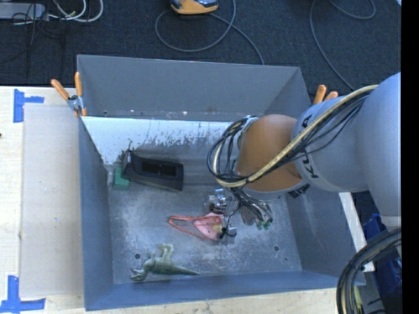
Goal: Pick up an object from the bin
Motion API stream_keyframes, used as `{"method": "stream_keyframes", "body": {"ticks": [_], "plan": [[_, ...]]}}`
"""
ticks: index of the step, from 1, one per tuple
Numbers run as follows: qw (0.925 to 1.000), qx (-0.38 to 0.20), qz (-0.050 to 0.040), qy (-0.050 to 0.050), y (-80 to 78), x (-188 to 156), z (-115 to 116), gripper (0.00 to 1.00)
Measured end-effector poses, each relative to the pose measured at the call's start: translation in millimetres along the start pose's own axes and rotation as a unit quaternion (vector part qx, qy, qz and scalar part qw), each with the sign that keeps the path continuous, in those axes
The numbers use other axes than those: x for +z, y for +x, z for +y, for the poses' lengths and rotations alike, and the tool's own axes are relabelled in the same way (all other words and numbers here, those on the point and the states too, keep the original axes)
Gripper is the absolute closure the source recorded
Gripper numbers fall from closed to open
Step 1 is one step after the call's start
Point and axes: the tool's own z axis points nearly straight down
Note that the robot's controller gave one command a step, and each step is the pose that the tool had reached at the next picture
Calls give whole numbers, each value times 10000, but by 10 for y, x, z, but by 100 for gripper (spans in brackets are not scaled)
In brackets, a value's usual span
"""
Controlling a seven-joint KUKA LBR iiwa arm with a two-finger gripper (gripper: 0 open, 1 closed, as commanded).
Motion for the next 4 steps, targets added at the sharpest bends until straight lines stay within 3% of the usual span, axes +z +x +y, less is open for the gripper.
{"method": "stream_keyframes", "body": {"ticks": [1, 3, 4], "plan": [[10000, -40, -1, 1, -5, -10, 11, 100], [9999, -166, -19, 0, -257, -252, 153, 100], [9998, -196, 37, -1, -265, -650, 248, 100]]}}
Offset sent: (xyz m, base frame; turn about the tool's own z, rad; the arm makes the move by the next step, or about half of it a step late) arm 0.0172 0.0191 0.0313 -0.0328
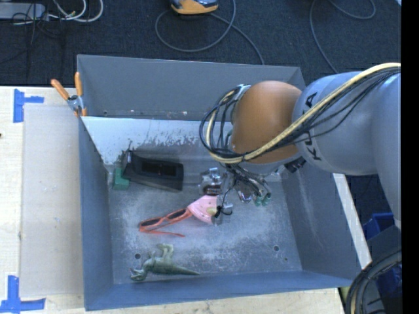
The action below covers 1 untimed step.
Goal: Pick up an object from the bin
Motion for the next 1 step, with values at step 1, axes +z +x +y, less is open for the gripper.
{"method": "stream_keyframes", "body": {"ticks": [1], "plan": [[9999, 166, -30, -2, -61, -604, 31, 100]]}}
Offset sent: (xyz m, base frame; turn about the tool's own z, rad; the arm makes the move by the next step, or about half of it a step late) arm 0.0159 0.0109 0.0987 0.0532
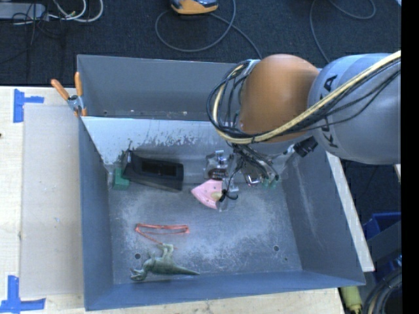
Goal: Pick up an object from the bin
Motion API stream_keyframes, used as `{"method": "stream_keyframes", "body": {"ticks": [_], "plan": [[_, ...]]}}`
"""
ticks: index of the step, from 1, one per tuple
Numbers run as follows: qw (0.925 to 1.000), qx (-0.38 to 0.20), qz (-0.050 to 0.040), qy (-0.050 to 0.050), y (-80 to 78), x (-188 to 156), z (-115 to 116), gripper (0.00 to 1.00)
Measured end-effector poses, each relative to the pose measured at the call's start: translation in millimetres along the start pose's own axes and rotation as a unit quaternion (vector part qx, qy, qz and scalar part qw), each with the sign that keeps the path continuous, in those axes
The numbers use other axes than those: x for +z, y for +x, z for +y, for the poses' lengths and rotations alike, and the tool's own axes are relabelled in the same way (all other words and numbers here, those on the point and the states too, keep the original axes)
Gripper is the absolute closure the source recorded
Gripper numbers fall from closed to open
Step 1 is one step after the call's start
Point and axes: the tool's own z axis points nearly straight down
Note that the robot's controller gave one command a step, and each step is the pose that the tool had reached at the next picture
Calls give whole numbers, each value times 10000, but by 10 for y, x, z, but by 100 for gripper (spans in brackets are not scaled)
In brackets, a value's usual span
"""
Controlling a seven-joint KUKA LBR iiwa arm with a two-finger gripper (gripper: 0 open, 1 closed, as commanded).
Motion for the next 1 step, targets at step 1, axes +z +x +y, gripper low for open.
{"method": "stream_keyframes", "body": {"ticks": [1], "plan": [[10000, 89, 12, 2, -108, -379, 42, 100]]}}
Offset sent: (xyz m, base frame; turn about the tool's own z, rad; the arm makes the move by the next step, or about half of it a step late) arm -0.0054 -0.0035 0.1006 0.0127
